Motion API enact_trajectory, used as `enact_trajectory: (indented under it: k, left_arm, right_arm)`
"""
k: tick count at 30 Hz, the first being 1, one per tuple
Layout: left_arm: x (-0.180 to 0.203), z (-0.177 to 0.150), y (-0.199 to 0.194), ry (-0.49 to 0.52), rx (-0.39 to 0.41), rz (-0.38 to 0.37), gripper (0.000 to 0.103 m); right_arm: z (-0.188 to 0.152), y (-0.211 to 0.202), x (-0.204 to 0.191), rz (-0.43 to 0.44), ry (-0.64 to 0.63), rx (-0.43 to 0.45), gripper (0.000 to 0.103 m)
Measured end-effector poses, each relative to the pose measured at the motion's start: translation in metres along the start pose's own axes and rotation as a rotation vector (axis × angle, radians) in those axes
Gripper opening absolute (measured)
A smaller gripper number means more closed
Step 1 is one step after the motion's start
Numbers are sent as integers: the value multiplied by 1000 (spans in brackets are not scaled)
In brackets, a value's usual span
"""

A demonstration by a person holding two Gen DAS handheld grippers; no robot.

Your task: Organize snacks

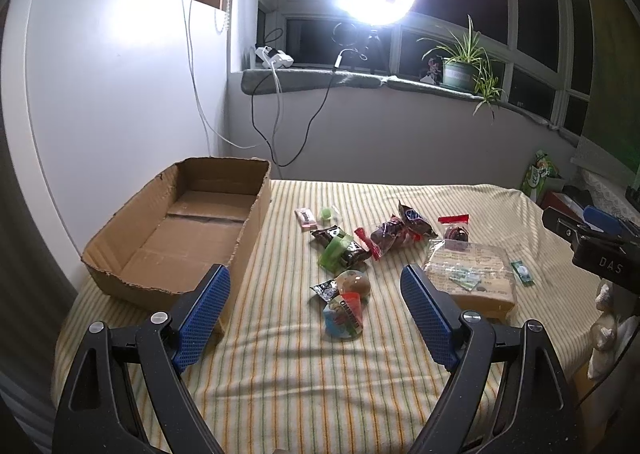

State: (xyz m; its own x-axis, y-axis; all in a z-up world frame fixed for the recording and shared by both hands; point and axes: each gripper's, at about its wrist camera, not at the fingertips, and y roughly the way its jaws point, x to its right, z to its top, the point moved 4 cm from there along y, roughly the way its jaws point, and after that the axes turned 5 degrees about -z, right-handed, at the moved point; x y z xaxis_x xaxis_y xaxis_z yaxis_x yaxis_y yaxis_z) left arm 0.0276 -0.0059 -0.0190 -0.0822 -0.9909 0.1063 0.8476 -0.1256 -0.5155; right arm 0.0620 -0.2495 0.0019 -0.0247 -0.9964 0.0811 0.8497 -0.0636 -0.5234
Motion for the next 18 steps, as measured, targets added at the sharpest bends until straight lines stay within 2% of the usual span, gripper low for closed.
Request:
enact_trajectory:
  k: [18]
  left_arm:
    - [5, -2, 3, -5, -7, -27, 87]
  right_arm:
    - [-2, -2, -2, 0, -1, -4, 103]
